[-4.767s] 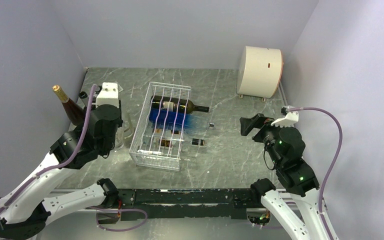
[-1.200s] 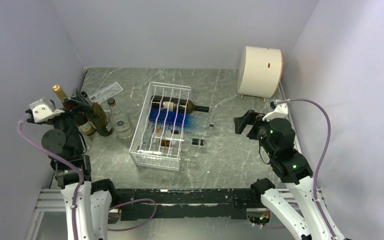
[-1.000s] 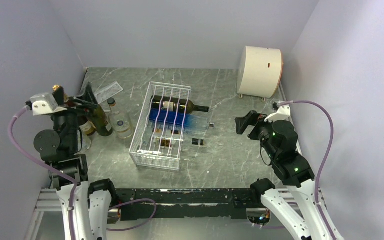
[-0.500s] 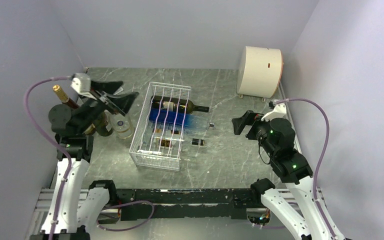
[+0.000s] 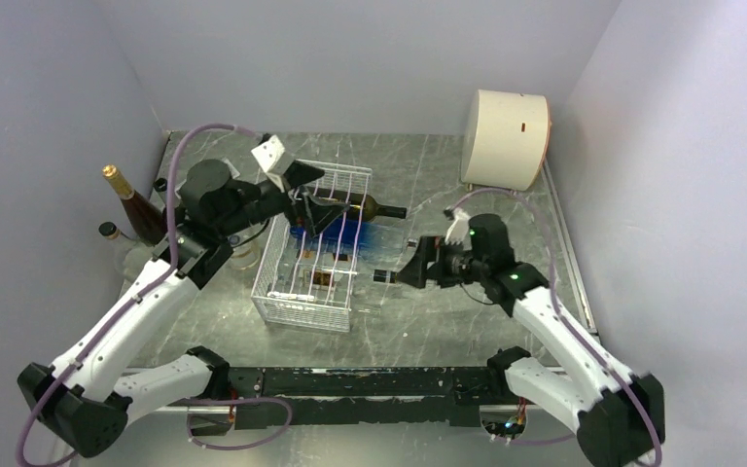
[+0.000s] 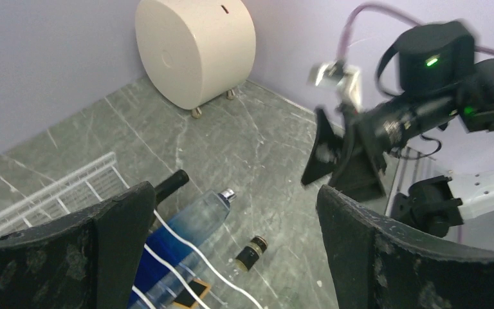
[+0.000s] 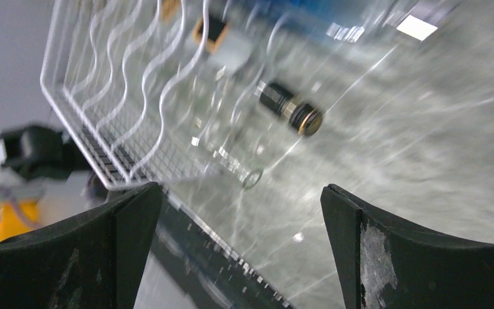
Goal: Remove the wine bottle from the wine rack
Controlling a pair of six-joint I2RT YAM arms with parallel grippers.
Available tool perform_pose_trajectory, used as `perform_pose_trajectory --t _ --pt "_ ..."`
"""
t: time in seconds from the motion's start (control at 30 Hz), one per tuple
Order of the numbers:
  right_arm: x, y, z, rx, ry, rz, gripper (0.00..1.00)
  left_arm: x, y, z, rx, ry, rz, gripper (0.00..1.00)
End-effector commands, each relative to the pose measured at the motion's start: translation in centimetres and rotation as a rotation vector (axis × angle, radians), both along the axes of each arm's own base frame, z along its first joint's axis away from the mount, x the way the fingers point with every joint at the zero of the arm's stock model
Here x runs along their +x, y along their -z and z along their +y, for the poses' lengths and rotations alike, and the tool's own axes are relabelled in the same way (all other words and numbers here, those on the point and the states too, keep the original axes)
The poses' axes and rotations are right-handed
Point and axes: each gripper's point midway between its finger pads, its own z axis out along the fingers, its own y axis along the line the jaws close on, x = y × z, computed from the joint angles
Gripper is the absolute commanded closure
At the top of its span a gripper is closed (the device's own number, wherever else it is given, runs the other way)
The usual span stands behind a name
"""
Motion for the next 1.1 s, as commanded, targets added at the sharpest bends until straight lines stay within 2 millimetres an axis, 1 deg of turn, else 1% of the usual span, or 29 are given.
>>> perform_pose_trajectory --t 0.0,0.03,0.1,0.17,0.27,0.3,0.33,0.4,0.47,0.57,0.67,0.73,0.9,1.0,1.07 --pt "-4.9 2.0 4.6 0.194 -0.322 0.163 0.00 1.7 -1.9 -0.3 0.157 -0.080 -0.161 0.00" --pt "-5.3 2.5 5.1 0.191 -0.342 0.165 0.00 2.1 -2.3 -0.3 0.165 -0.092 -0.175 0.00" --pt "-6.0 3.5 5.9 0.173 -0.376 0.161 0.00 2.5 -2.0 0.0 0.174 -0.118 -0.189 0.00" --pt "-6.4 4.6 6.5 0.165 -0.398 0.187 0.00 2.5 -1.1 0.3 0.167 -0.134 -0.210 0.00" --pt "-7.0 5.6 8.1 0.162 -0.439 0.209 0.01 1.8 0.4 1.1 0.155 -0.148 -0.243 0.00" --pt "-6.8 6.1 8.3 0.148 -0.429 0.205 0.01 1.6 0.9 1.3 0.156 -0.155 -0.250 0.00" --pt "-6.7 6.6 8.4 0.139 -0.422 0.202 0.01 1.6 1.3 1.6 0.162 -0.165 -0.251 0.00" --pt "-6.5 7.6 8.5 0.125 -0.425 0.206 0.02 1.7 1.5 2.4 0.160 -0.209 -0.258 0.01" --pt "-6.2 8.9 8.4 0.085 -0.439 0.205 0.06 1.5 1.3 2.8 0.145 -0.228 -0.273 0.00" --pt "-5.6 10.3 8.3 0.040 -0.441 0.218 0.09 1.2 1.1 3.1 0.134 -0.234 -0.291 0.00" --pt "-5.8 11.5 8.4 0.045 -0.445 0.248 0.14 1.0 1.4 3.1 0.132 -0.229 -0.283 0.00" --pt "-6.0 11.9 8.5 0.065 -0.441 0.258 0.15 0.9 1.5 2.7 0.130 -0.210 -0.277 0.01" --pt "-6.1 11.7 9.2 0.137 -0.463 0.243 0.19 0.9 2.4 2.0 0.153 -0.183 -0.257 0.02" --pt "-6.1 11.8 9.6 0.164 -0.485 0.236 0.27 0.9 2.6 1.8 0.159 -0.181 -0.252 0.02" --pt "-5.9 12.1 9.8 0.176 -0.489 0.240 0.29 0.8 2.7 1.7 0.163 -0.183 -0.253 0.02"
